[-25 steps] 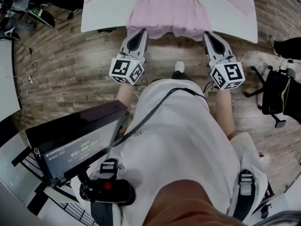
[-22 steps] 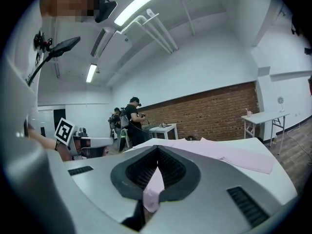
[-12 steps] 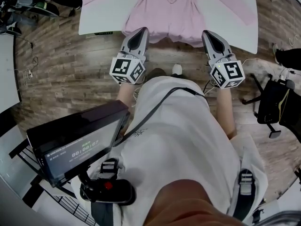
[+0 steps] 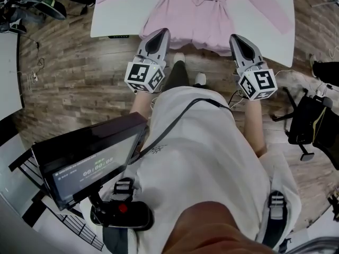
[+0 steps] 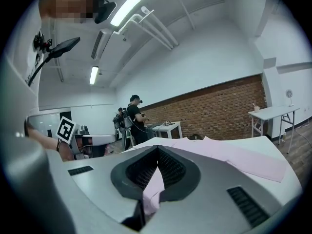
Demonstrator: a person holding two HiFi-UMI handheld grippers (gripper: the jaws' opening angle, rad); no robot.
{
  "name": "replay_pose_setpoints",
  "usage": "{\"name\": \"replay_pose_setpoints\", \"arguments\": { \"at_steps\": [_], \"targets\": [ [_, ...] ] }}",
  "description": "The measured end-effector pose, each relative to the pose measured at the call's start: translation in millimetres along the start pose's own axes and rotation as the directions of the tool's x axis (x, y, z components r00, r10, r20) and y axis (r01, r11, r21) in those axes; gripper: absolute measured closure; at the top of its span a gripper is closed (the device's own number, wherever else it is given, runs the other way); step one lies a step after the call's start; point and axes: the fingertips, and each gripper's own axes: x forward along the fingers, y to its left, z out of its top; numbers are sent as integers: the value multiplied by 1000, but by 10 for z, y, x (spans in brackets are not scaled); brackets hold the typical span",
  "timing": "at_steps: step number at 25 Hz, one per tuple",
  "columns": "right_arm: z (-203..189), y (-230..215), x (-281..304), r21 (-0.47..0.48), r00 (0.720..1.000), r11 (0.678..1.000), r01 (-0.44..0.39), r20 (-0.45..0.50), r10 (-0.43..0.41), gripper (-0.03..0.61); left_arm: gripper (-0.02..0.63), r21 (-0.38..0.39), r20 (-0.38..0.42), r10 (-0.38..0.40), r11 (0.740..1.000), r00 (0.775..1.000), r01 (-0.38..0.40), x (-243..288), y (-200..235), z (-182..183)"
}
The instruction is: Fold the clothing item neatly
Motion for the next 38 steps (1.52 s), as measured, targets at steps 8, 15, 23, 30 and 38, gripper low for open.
{"name": "replay_pose_setpoints", "arguments": {
  "at_steps": [8,15,23,30,38],
  "targets": [
    [19,-72,209,10,999,999,52,-2,-52,577,621,2,-19,-35,999,999,35,215,189,4],
    [95,-151,727,8,996,996,93,-12,-93,577,621,-5,-38,-76,997,996,76,571,677,78],
    [189,-248,1169,12,986,986,166,-16,-166,577,621,-18,-48,-106,994,993,106,915,1233,163],
    [167,-312,1421,20,969,969,247,-22,-247,577,621,-1,-77,-221,975,972,222,1244,1332,176],
    [134,-378,1564,38,949,949,314,-9,-314,577,621,-5,-98,-370,928,924,372,1617,1082,163]
  ]
}}
